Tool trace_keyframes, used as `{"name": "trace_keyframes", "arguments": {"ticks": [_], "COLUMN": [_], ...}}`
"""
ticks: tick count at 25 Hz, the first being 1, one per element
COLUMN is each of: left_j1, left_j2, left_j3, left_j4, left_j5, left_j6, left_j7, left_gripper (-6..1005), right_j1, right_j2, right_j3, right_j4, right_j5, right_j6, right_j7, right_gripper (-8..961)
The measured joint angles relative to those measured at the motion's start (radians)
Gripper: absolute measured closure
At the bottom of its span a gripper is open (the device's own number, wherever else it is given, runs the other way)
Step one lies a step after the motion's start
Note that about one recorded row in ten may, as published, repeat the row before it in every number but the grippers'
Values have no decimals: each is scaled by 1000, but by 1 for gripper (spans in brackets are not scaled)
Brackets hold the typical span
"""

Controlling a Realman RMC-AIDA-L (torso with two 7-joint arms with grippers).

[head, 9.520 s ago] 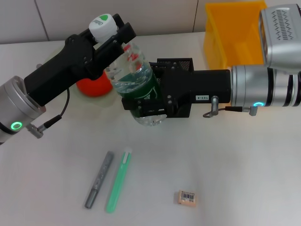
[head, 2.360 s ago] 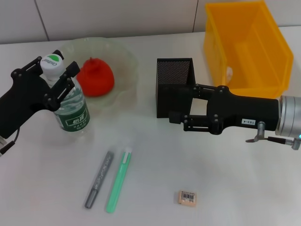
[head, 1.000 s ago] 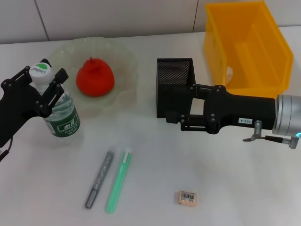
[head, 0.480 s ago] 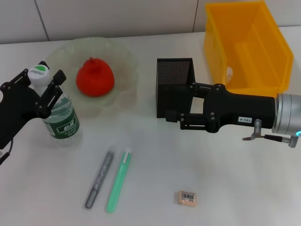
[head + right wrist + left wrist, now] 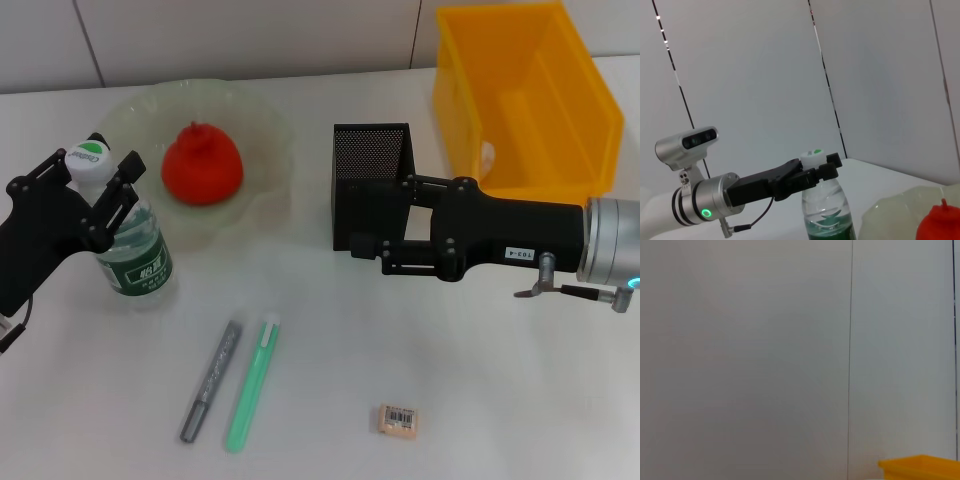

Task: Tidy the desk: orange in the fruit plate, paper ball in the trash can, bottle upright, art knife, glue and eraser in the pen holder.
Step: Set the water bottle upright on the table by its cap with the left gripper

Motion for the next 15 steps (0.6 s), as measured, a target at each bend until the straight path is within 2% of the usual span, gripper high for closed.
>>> {"name": "trace_keyframes", "arguments": {"ticks": [15], "left_j1": [-1], "left_j2": [0], "left_j3": [0], "left_j4": [0], "left_j5": [0], "left_j6": [-17], "left_j7": [1], "left_gripper": [568], "right_j1": [0], "right_j2": [0], "right_j3": [-1], "right_j4": [0], "right_j5": [4], "right_j6": [0], "right_j7": [1], "right_gripper": [187]}}
